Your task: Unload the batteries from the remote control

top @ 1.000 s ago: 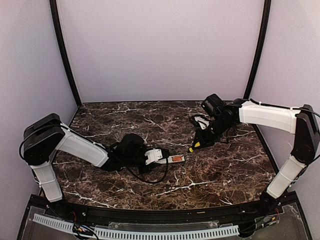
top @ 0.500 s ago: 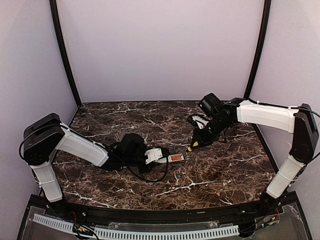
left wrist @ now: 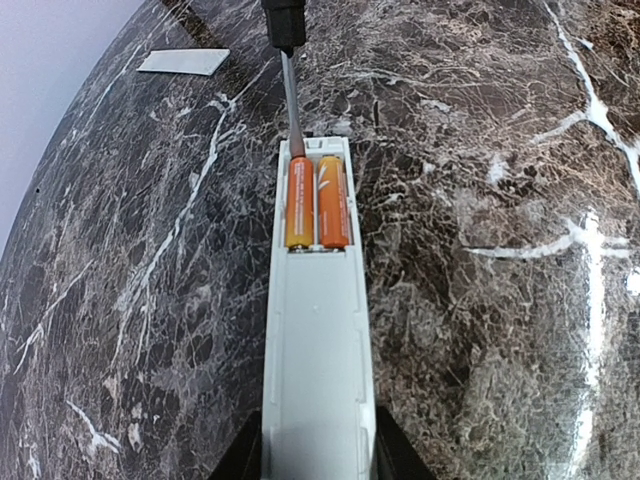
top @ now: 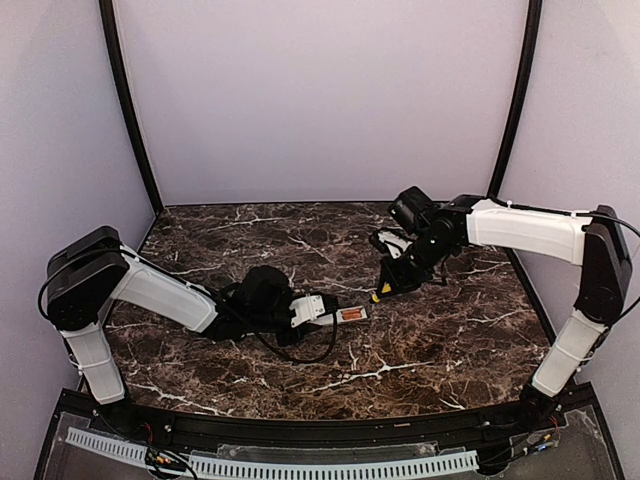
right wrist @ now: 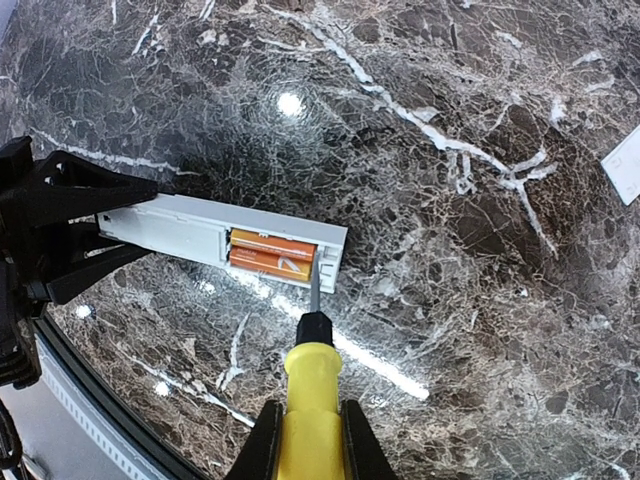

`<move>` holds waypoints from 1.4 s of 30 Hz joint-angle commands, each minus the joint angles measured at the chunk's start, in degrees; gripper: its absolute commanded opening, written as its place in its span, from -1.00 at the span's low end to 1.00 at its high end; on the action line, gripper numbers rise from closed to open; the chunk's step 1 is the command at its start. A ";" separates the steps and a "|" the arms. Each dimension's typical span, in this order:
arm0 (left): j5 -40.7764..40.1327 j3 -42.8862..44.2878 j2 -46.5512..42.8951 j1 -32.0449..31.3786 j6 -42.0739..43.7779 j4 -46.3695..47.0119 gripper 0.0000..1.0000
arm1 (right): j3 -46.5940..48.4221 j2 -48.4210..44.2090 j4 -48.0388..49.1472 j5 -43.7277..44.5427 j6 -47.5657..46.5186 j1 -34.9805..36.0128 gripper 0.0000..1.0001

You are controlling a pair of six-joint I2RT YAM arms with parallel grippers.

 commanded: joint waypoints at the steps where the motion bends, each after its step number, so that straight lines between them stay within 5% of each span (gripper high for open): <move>1: 2.55 1.79 -0.92 -1.34 1.32 0.38 -0.99 | -0.23 3.11 3.05 -2.35 -0.40 2.07 -1.00; 42: 3.39 0.83 -0.50 -1.36 1.80 1.68 -0.99 | -20.12 -4.82 24.07 -35.54 -9.07 -8.17 -1.00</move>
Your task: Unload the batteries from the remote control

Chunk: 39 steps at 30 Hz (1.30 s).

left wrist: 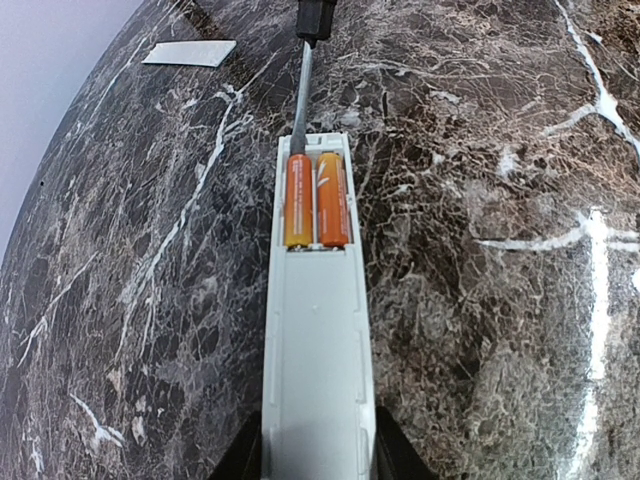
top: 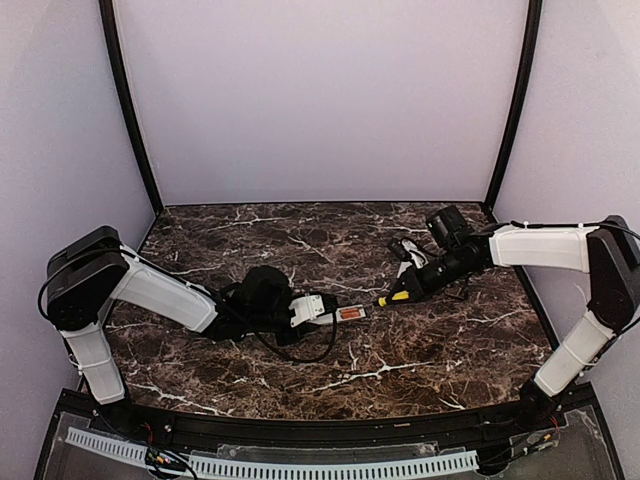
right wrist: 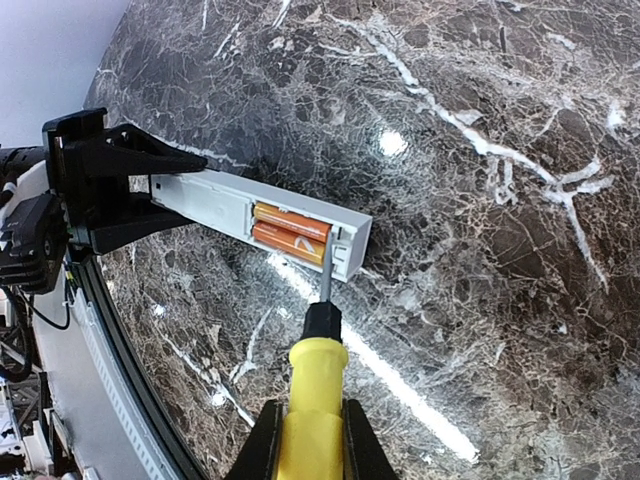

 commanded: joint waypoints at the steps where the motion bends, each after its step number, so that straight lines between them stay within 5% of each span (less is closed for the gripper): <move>1: 4.44 0.81 -0.41 -1.38 1.80 1.94 -0.99 | -2.05 0.47 4.91 -15.05 -1.14 2.26 -1.00; 22: 4.64 -0.84 -0.20 -1.31 4.12 3.77 -0.99 | -4.40 -1.63 5.67 -28.52 -6.03 1.31 -1.00; 39: 4.70 -1.07 -0.22 -1.35 3.99 4.17 -0.99 | -4.77 -1.49 7.72 -29.60 -4.63 1.31 -1.00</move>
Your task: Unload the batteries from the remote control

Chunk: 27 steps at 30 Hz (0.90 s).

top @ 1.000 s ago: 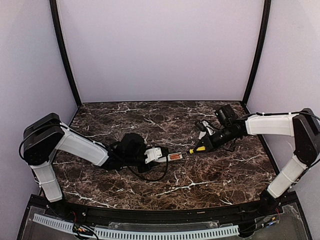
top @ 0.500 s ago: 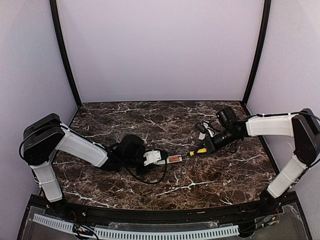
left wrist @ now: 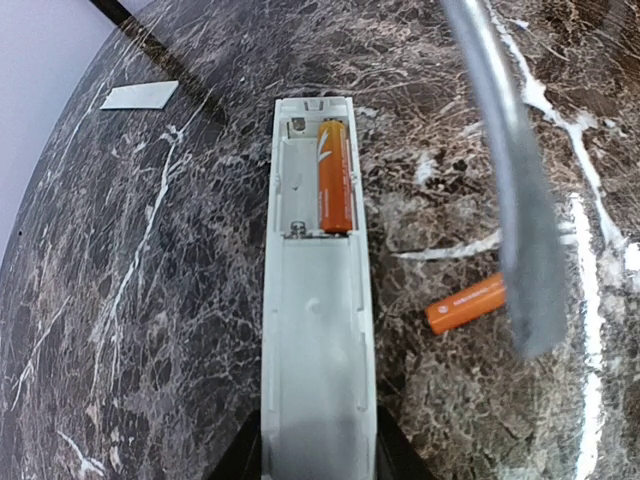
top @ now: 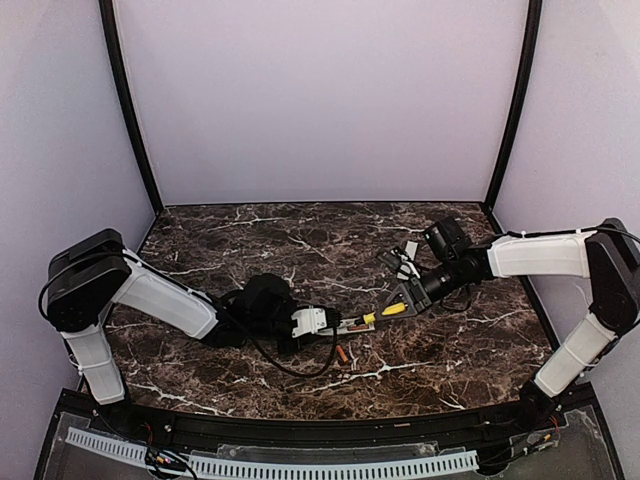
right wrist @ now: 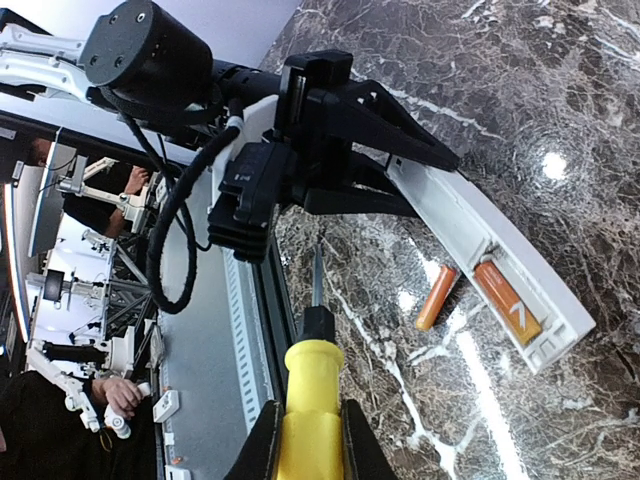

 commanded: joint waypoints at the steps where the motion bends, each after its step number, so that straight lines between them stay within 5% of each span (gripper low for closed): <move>1: 2.16 0.76 -0.41 -0.38 0.45 1.97 -0.99 | 0.06 -0.34 2.68 -4.81 -0.45 -0.26 -1.00; 12: 0.34 0.45 -1.05 -0.37 0.64 1.49 -0.99 | 1.05 -1.52 0.25 2.71 0.53 -0.26 -1.00; 27: -1.45 0.89 -2.90 -0.52 2.60 0.88 -0.99 | 9.07 -7.31 -17.30 21.59 -0.70 -0.18 -1.00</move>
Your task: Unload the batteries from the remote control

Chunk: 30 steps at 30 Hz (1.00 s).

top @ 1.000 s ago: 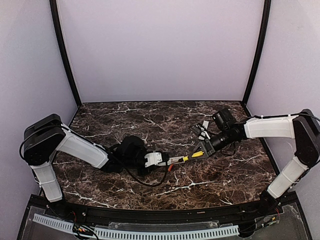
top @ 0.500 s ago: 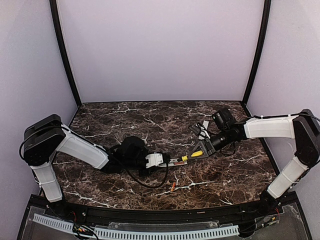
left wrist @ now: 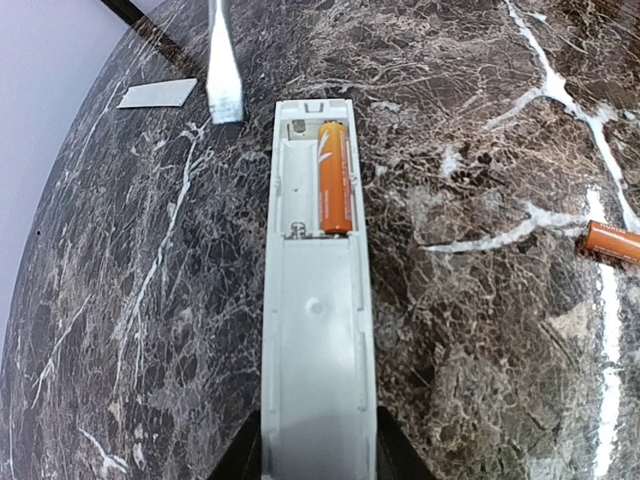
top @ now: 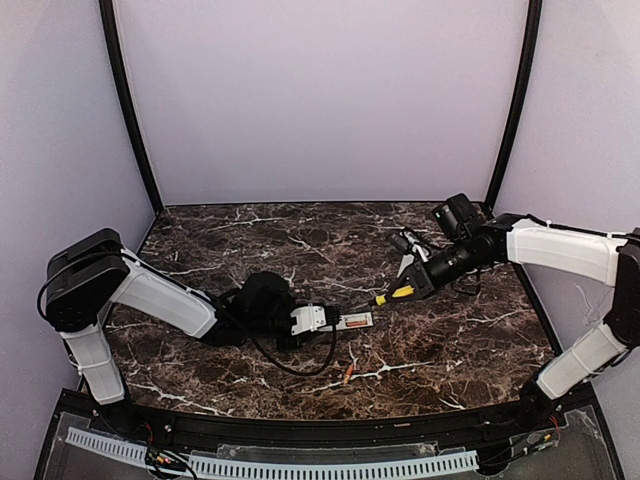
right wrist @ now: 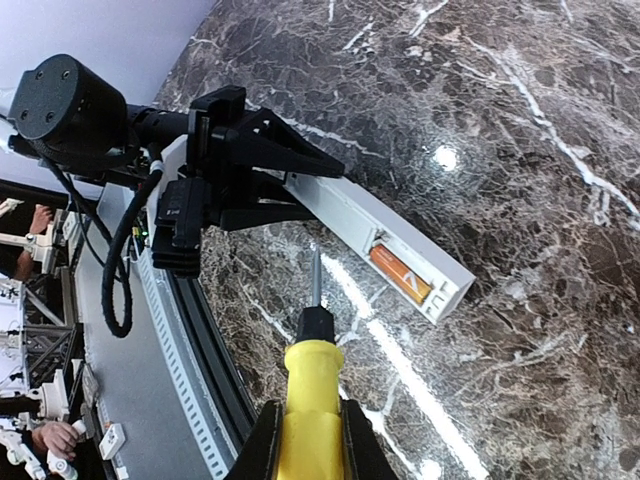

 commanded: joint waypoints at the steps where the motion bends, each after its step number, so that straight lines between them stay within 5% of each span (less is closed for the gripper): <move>1: -0.34 0.90 -2.60 -0.17 1.34 0.23 -0.99 | 3.24 -0.93 -6.57 5.76 -1.82 -0.08 -1.00; 10: -1.24 0.43 -2.05 -0.18 6.92 4.28 -0.99 | 7.41 0.29 -10.01 10.82 -8.06 0.16 -1.00; 16: 0.98 0.11 -1.30 -0.20 18.66 5.49 -0.99 | 9.63 -1.33 -9.10 12.57 -11.64 1.08 -1.00; 30: -6.13 -2.91 -1.55 -0.17 30.49 13.18 -0.99 | 12.47 -2.91 -15.27 13.63 -21.57 4.98 -1.00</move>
